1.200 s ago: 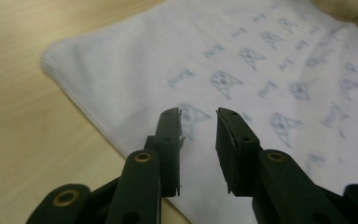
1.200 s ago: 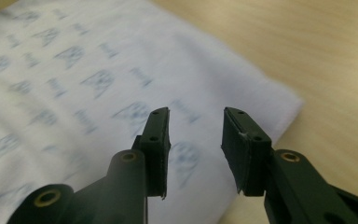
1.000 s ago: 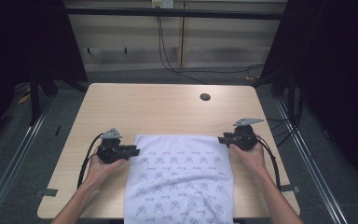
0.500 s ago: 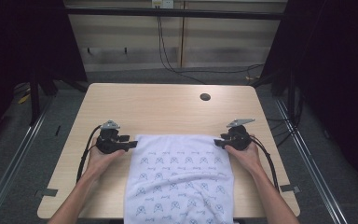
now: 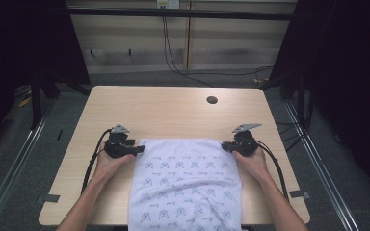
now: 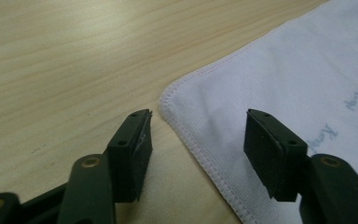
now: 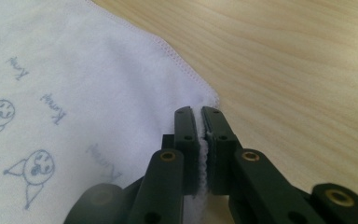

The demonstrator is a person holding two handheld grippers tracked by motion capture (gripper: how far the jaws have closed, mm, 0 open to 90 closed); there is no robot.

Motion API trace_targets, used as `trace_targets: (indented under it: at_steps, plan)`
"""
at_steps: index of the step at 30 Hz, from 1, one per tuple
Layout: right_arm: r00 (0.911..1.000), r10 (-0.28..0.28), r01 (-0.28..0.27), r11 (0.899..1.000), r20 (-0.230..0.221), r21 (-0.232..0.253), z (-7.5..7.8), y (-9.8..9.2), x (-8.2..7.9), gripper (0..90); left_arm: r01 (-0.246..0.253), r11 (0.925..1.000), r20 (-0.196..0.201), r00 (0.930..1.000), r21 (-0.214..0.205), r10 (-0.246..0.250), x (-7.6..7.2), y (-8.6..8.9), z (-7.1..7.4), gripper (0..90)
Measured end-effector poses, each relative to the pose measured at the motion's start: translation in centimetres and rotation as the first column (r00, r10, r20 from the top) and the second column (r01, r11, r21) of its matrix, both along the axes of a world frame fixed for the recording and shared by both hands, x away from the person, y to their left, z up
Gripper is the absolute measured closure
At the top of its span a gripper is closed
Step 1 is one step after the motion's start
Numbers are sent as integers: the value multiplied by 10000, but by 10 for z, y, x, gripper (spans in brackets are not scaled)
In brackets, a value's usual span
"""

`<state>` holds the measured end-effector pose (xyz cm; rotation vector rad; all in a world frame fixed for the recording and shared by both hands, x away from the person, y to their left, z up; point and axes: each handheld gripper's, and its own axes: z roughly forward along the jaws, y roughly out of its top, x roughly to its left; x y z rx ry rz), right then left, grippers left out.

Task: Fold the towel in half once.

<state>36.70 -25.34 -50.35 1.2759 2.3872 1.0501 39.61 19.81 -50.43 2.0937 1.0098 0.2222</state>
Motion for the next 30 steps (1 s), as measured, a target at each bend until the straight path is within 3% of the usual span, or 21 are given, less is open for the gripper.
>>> trace_targets:
  at_steps: [7, 9, 10, 12, 14, 17, 18, 19, 20, 21, 23, 25, 30]
  plan:
    - [10000, 70, -69, 9998, -37, 194, -1, -2, 0, 852, 420, 9991, 194, 9989, -109, -418, 5, -7, -2, 481]
    - [10000, 60, -59, 9998, -66, 197, -1, -2, 0, 852, 605, 9981, 191, 9980, -95, -603, 5, -8, -2, 559]
    - [9999, 61, -59, 9997, -79, 239, -1, -1, 0, 852, 1061, 9942, 156, 9943, -178, -1058, 2, -13, -2, 623]
    - [9999, 47, -43, 9997, -135, 247, 0, -1, 0, 853, 1322, 9906, -8, 9912, -357, -1323, 0, -15, -3, 750]
    - [9998, 85, -79, 9995, -195, 292, 0, -1, 1, 855, 1306, 9904, -130, 9913, -449, -1313, -1, -13, -3, 848]
    - [9996, 132, -122, 9991, -243, 415, 0, -2, 1, 856, 1211, 9912, -272, 9921, -537, -1227, -1, -10, -3, 867]
    - [9991, 142, -111, 9969, -389, 773, 1, -4, 1, 858, 1219, 9903, -385, 9915, -660, -1246, -3, -5, -1, 868]
    - [9991, 142, -111, 9969, -389, 773, 1, -4, 1, 858, 1219, 9903, -385, 9915, -660, -1246, -3, -5, -1, 868]
    - [9993, 71, -28, 9928, -363, 1194, 4, -7, 0, 860, 1225, 9886, -412, 9911, -871, -1265, -6, -1, 4, 869]
    - [9994, -6, 50, 9921, -351, 1256, 7, -8, 0, 860, 1225, 9886, -412, 9911, -871, -1265, -6, -1, 4, 868]
    - [9998, 44, -15, 9883, -186, 1524, 14, -9, -1, 860, 1386, 9807, -403, 9886, -1381, -1454, -10, 1, 13, 868]
    - [9999, 126, -139, 9865, 95, 1631, 24, -9, -2, 860, 1399, 9781, -321, 9887, -1540, -1465, -13, 2, 18, 867]
    - [9978, 50, -206, 9713, 663, 2370, 49, -17, 3, 862, 1472, 9754, 110, 9890, -1641, -1474, -13, 3, 36, 868]
